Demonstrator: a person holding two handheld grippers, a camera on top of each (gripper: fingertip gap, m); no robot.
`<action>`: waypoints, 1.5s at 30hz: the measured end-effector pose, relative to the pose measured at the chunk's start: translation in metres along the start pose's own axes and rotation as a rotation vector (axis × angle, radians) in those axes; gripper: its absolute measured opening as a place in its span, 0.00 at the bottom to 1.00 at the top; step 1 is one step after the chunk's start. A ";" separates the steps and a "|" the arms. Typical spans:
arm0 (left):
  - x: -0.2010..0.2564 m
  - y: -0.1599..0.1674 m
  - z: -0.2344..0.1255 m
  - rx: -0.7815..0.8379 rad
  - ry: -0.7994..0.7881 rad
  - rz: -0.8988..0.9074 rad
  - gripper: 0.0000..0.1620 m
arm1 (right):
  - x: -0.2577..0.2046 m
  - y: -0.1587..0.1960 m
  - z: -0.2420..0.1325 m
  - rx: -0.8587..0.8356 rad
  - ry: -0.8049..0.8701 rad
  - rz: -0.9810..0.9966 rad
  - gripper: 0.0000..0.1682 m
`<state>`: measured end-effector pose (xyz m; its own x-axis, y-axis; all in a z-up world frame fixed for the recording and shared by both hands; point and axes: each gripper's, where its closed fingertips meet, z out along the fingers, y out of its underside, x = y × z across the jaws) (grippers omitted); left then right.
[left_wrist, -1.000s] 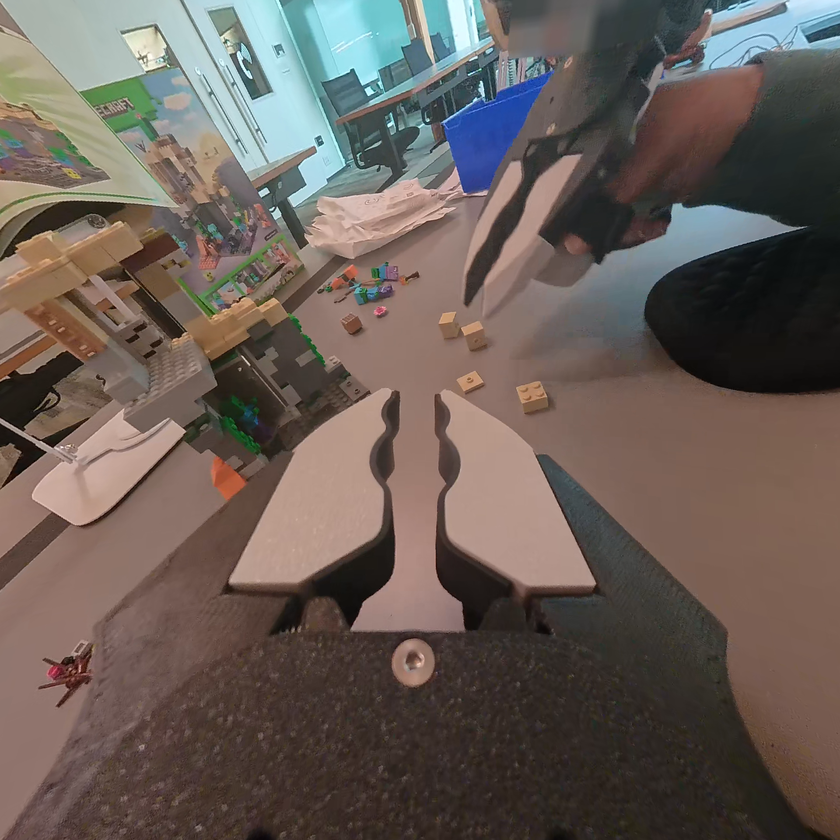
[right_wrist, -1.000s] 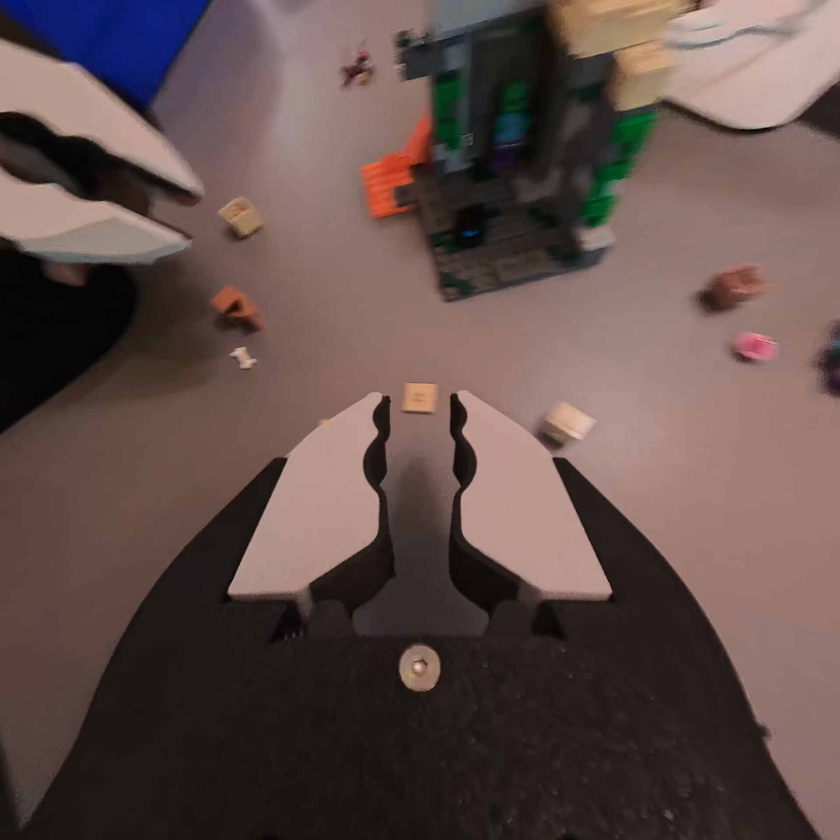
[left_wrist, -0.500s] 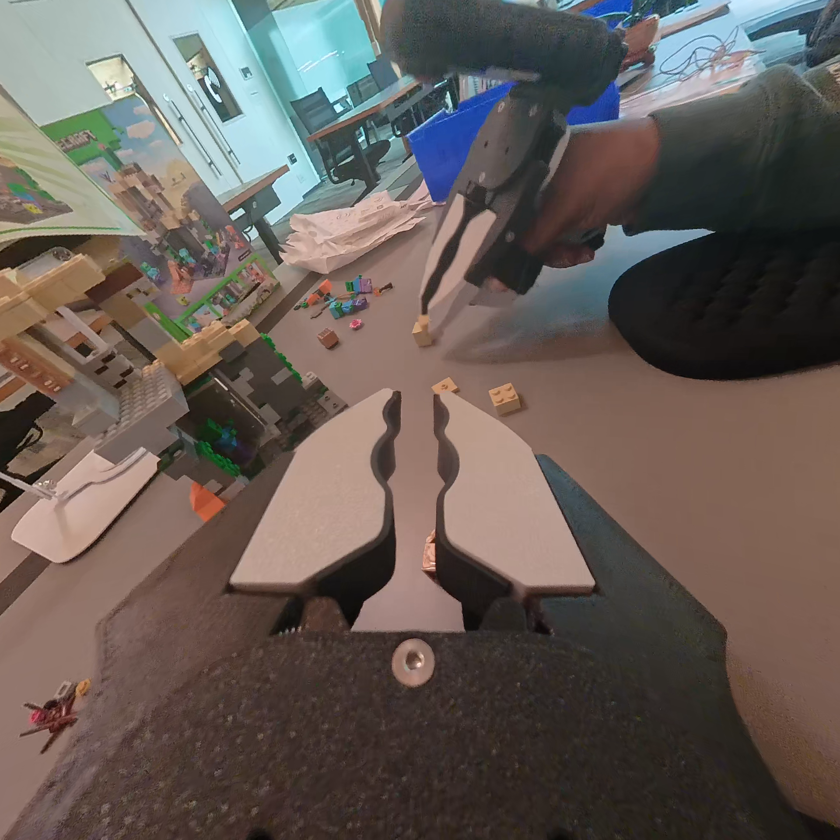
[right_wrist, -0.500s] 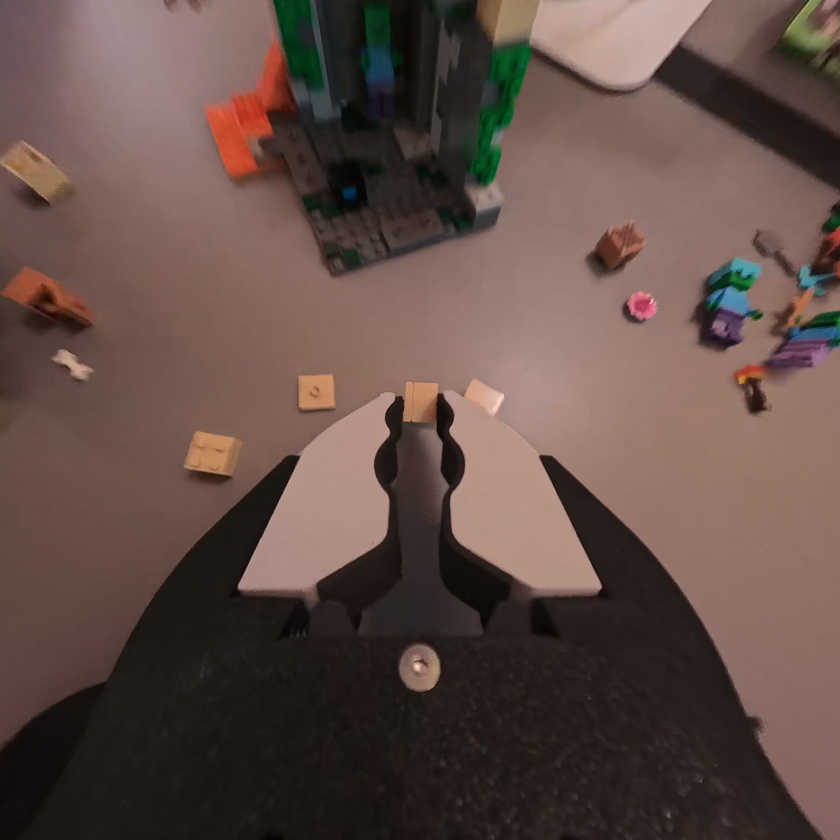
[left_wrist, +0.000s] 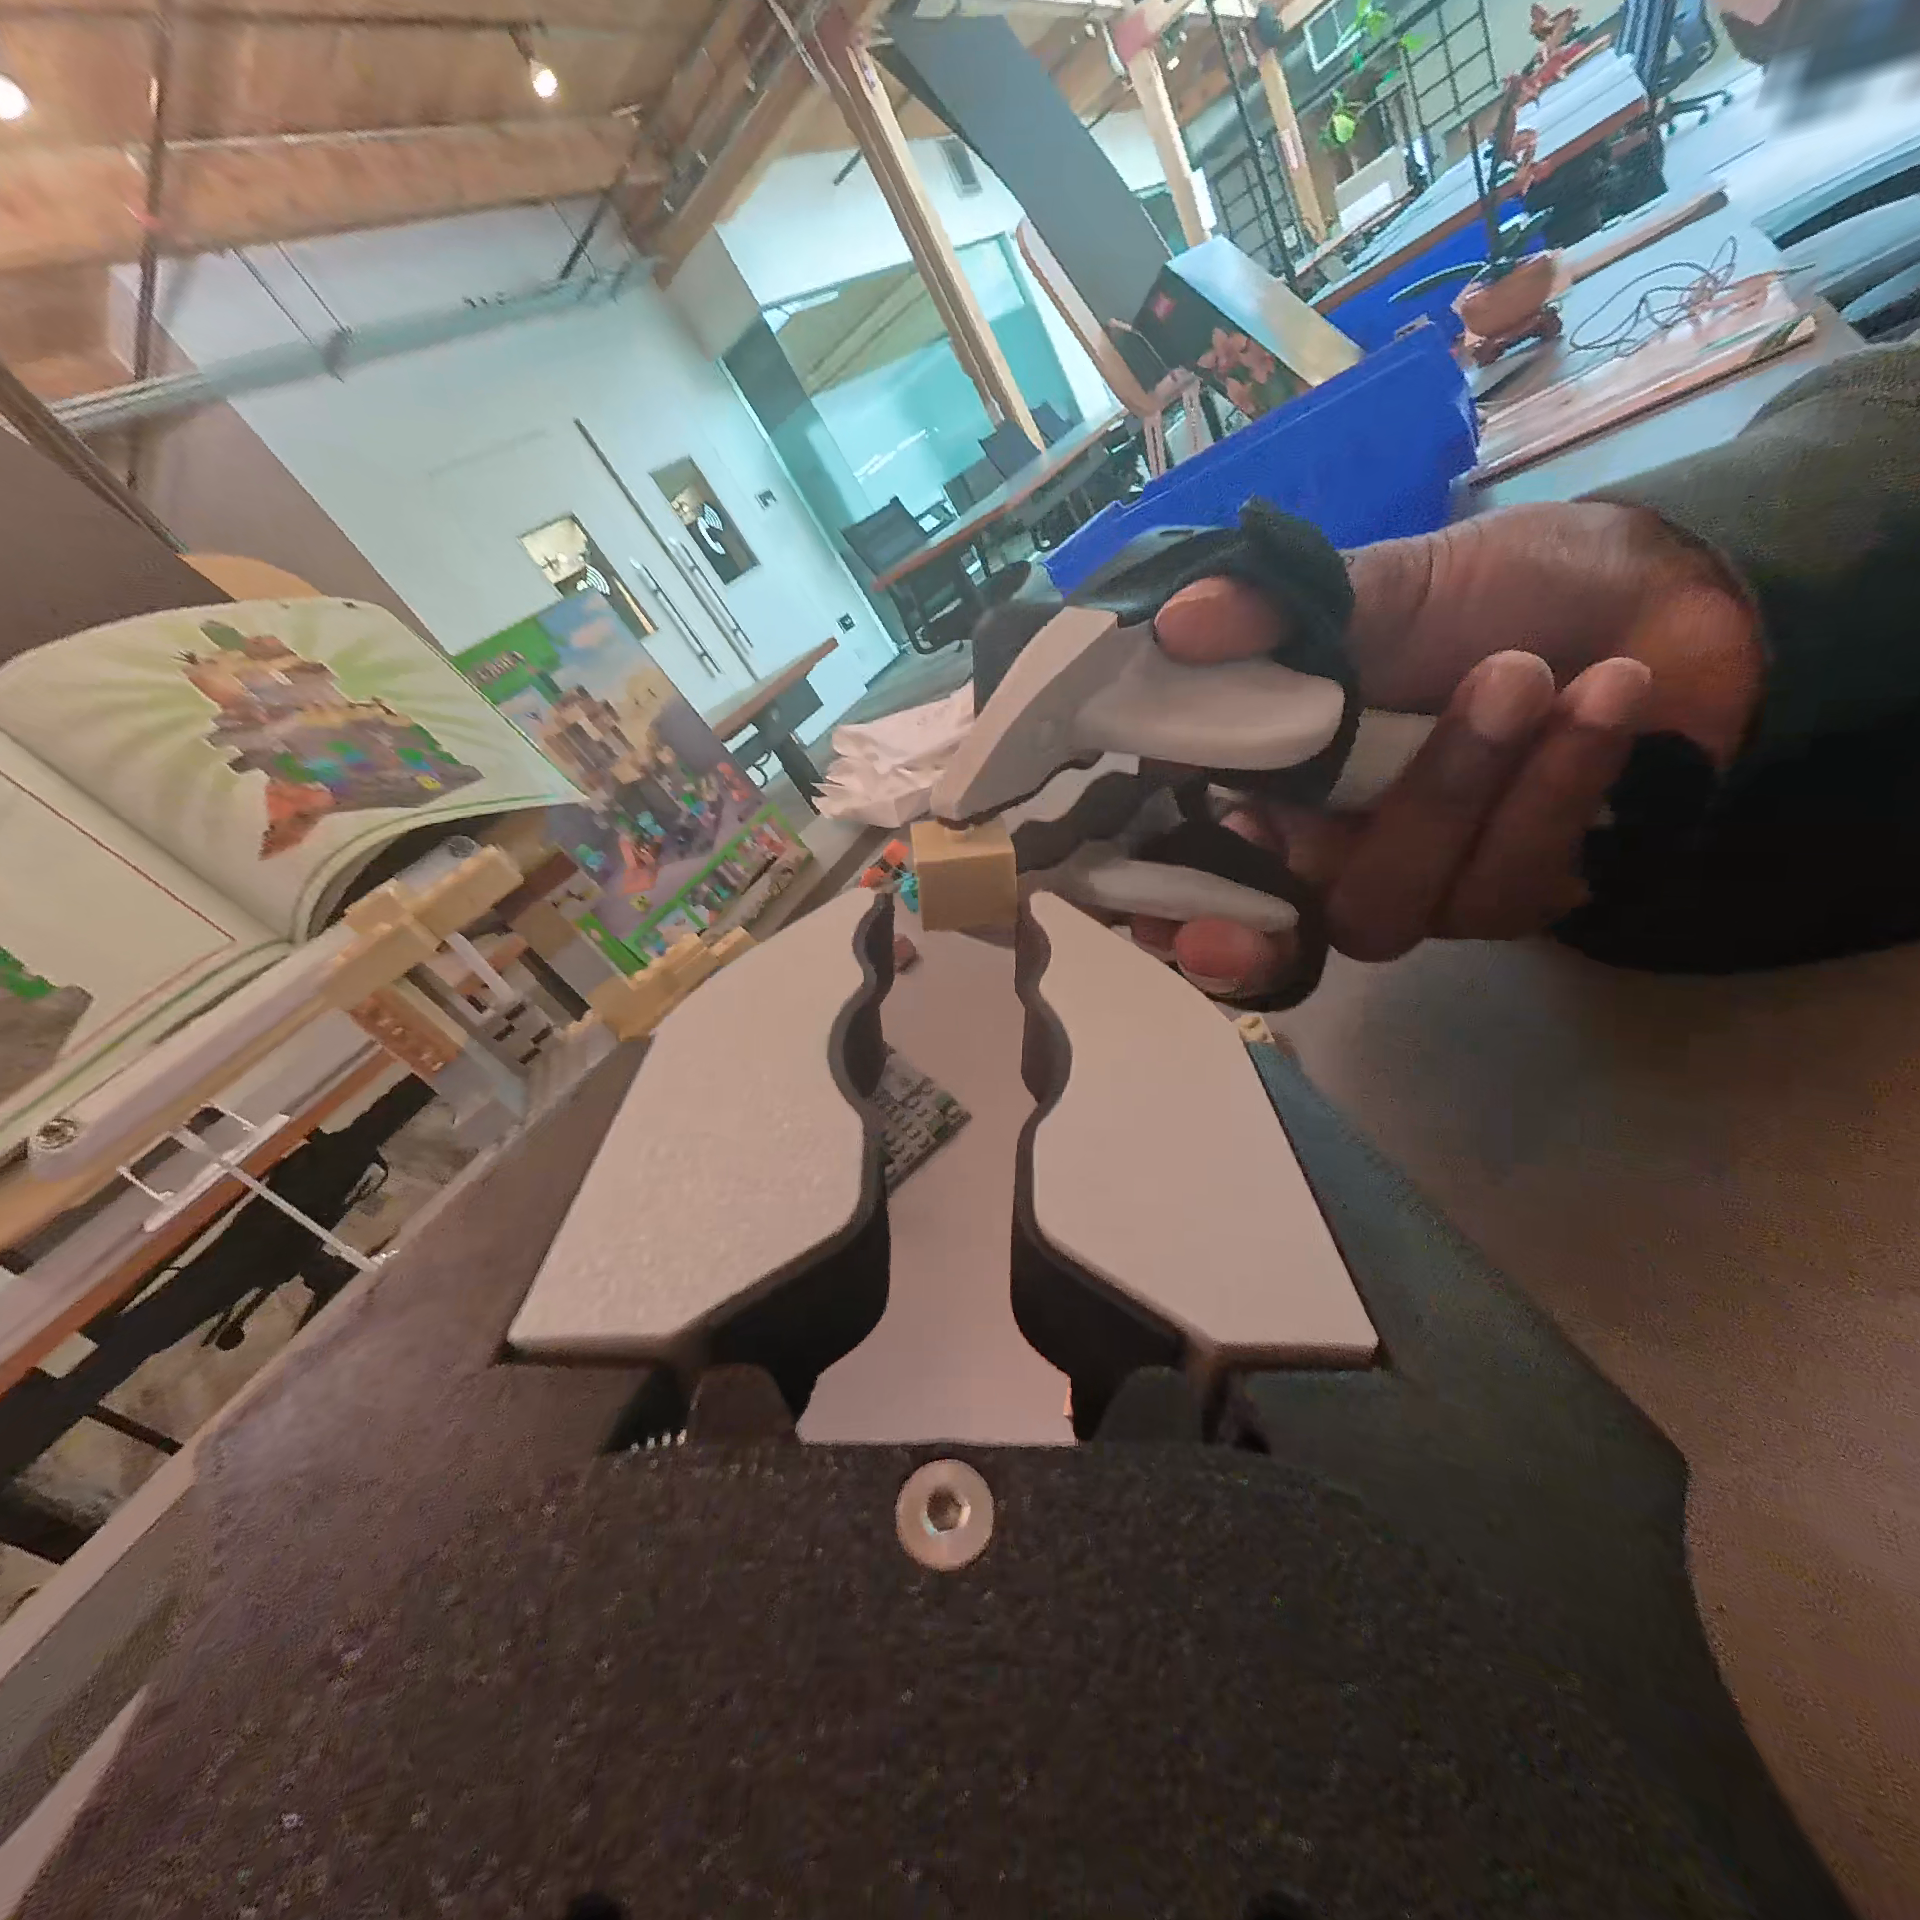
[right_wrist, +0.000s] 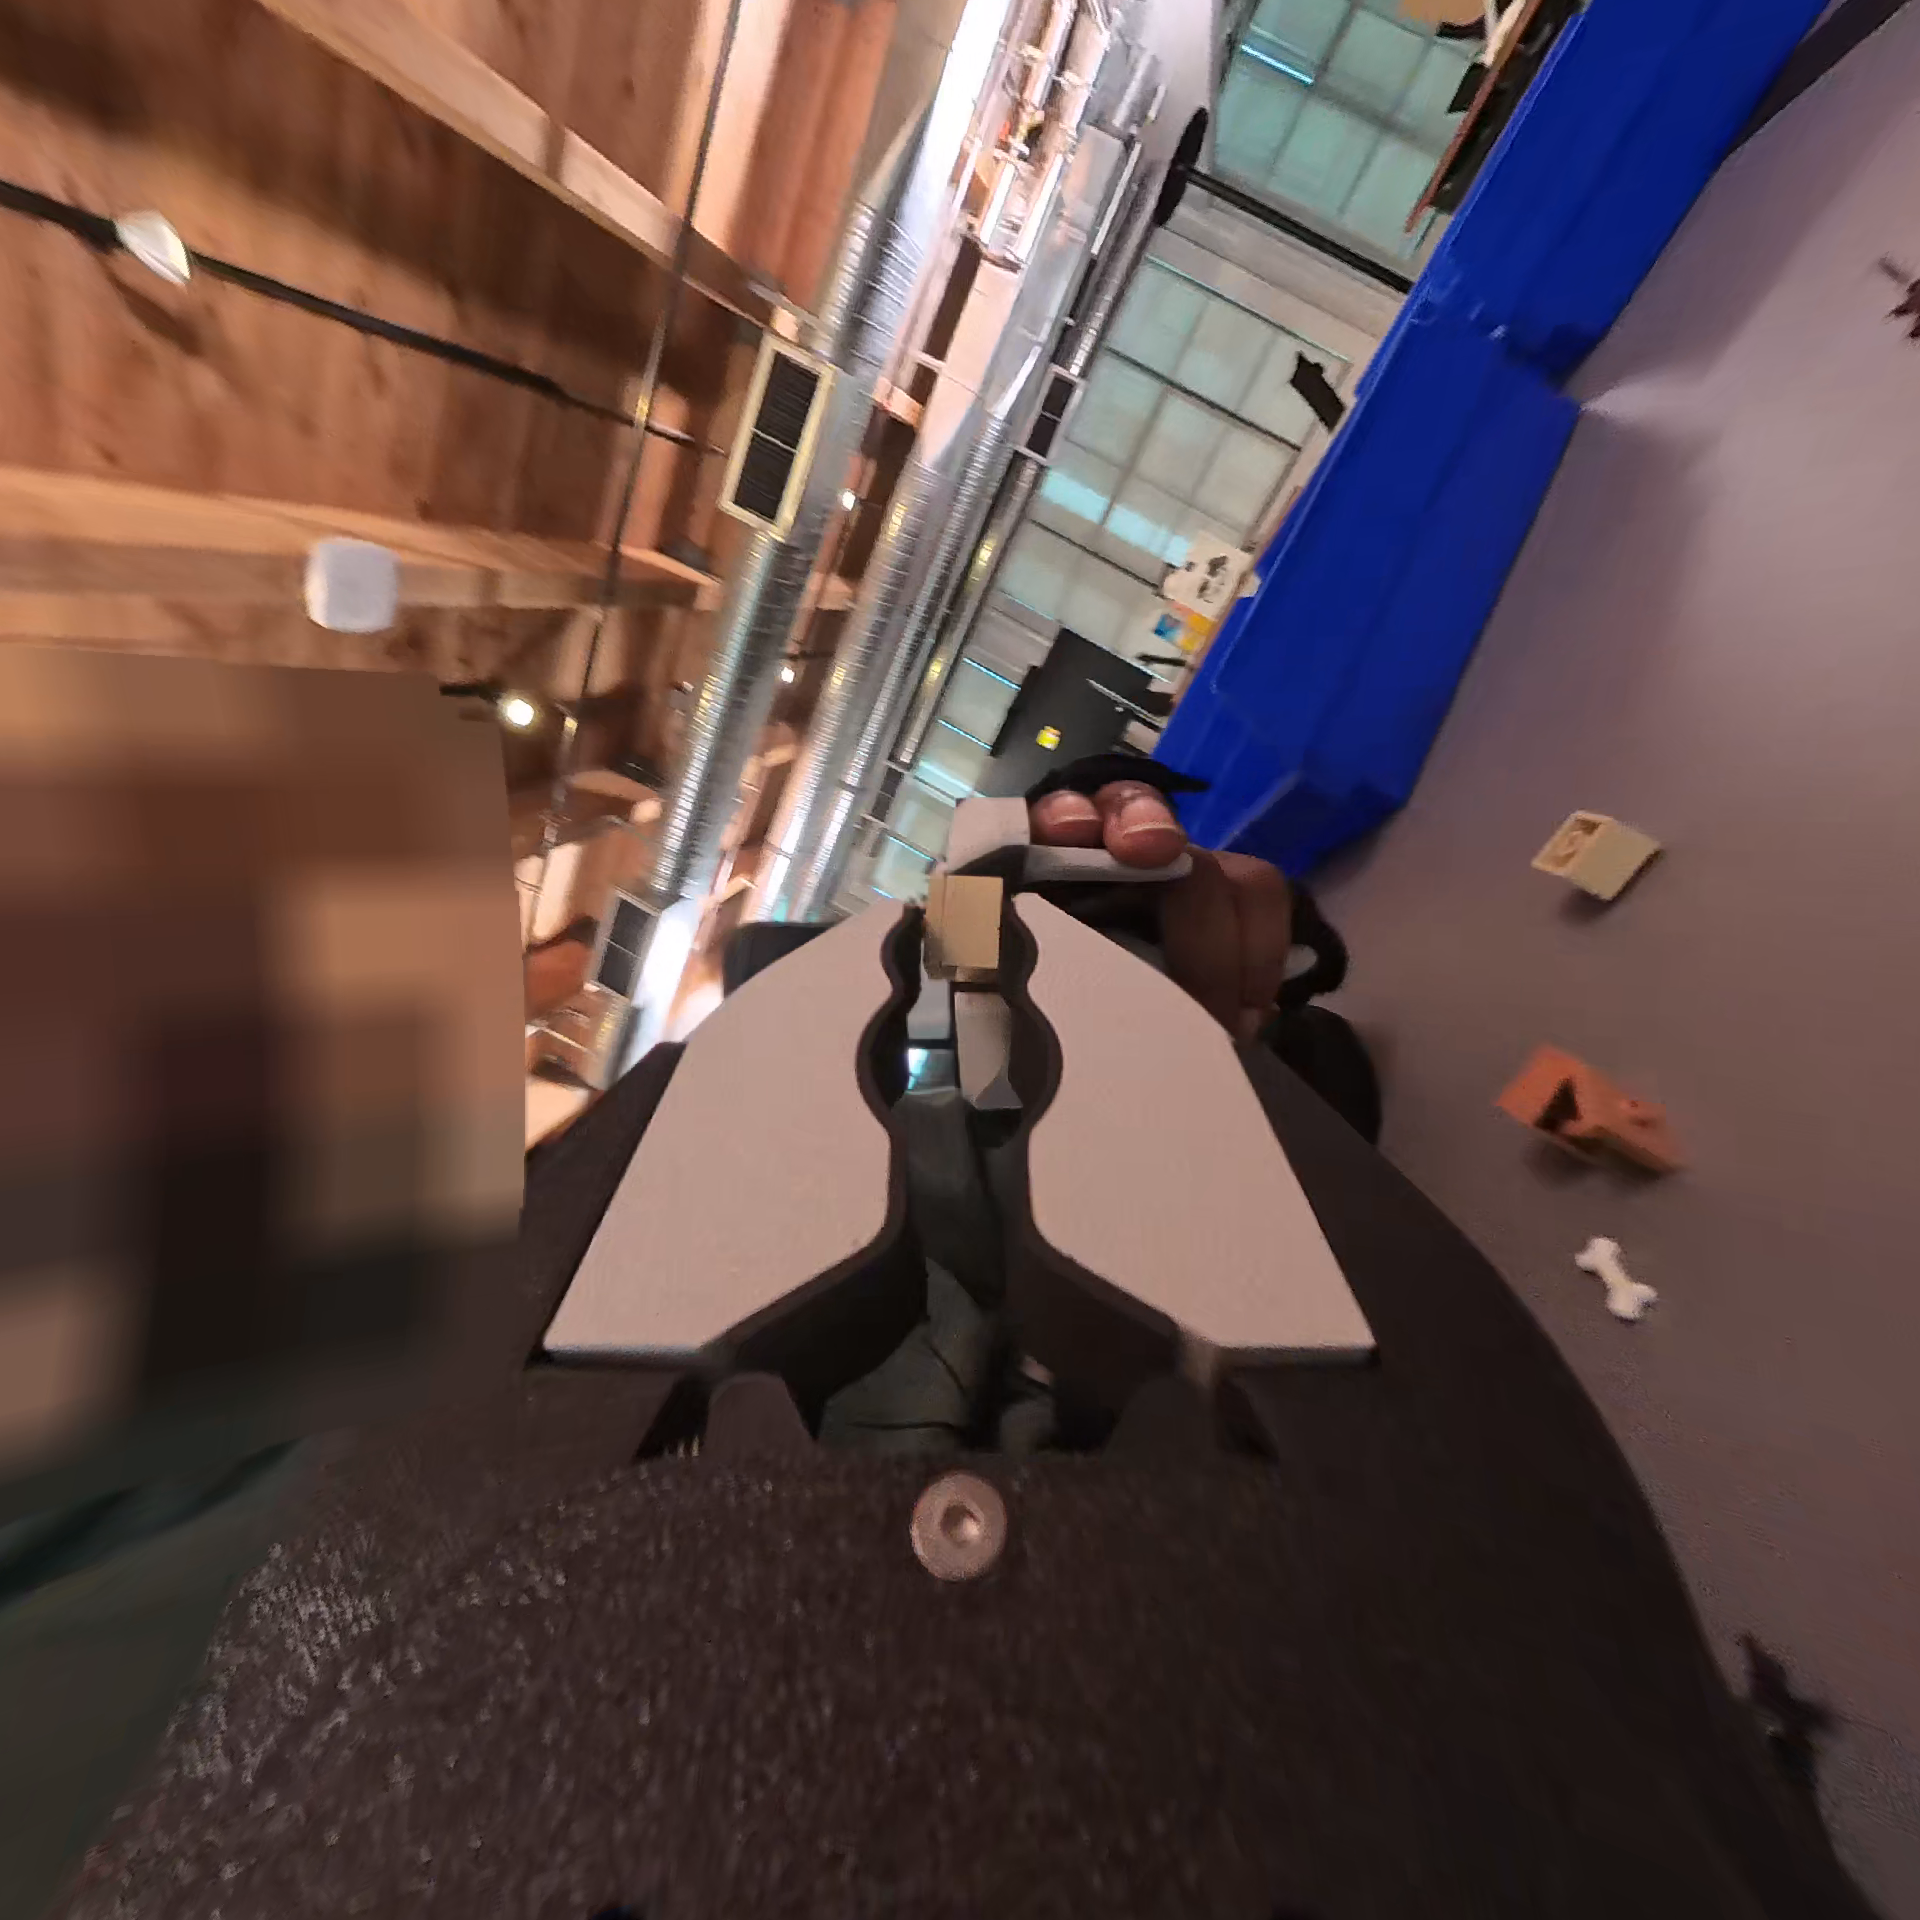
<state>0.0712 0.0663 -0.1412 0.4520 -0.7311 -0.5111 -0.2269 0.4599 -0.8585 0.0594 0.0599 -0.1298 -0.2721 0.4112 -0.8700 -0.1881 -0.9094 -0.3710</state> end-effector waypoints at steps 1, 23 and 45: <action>0.001 -0.001 -0.001 0.005 0.002 0.007 0.12 | 0.000 0.000 0.000 0.009 -0.018 0.028 0.08; 0.017 0.062 0.008 -0.413 0.083 0.000 0.10 | 0.063 0.001 -0.025 -0.293 0.800 -0.759 0.10; 0.019 0.015 0.001 -0.126 0.180 -0.205 0.09 | 0.019 0.010 -0.023 -0.200 0.243 -0.232 0.09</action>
<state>0.0774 0.0602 -0.1641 0.3415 -0.8851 -0.3162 -0.2571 0.2356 -0.9372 0.0738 0.0576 -0.1576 -0.0085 0.6021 -0.7984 -0.0242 -0.7983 -0.6018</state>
